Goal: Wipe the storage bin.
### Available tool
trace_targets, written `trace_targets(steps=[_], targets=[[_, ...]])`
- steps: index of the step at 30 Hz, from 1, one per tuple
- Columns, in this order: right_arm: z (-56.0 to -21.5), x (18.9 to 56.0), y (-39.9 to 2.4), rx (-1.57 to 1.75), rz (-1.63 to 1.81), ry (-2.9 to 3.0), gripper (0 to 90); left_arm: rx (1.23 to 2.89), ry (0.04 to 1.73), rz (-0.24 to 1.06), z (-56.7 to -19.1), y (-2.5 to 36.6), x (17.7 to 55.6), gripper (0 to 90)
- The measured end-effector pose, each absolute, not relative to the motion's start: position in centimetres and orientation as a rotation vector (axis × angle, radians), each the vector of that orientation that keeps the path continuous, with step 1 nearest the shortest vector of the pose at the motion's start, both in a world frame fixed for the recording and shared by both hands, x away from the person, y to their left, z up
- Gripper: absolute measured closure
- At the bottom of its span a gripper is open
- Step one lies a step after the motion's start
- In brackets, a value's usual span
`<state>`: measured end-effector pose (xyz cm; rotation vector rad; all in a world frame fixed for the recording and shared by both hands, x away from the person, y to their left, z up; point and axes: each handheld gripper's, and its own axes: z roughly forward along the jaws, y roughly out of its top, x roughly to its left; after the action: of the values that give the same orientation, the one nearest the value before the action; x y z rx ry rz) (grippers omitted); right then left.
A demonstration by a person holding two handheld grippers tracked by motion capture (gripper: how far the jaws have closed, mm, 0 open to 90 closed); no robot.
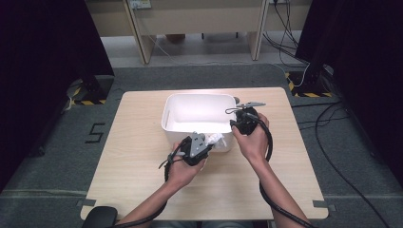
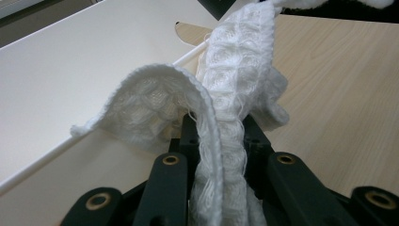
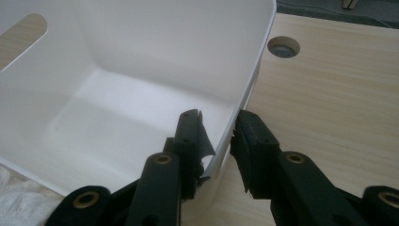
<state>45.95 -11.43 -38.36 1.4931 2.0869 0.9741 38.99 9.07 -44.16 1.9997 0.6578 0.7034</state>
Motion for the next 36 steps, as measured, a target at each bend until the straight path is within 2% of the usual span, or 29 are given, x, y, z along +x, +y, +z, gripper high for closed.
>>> trace_targets(steps=[10,36], targets=[[-38.06,45.65,-11.37,1.541,0.986,2.085,74.2,2.004,0.665,0.695,-44.09,9.12,39.26,75.7],[-38.18,45.70,-11.08,1.528,0.994,2.078,74.3,2.009,0.659,0.682,-44.28,8.27,39.71,75.7]])
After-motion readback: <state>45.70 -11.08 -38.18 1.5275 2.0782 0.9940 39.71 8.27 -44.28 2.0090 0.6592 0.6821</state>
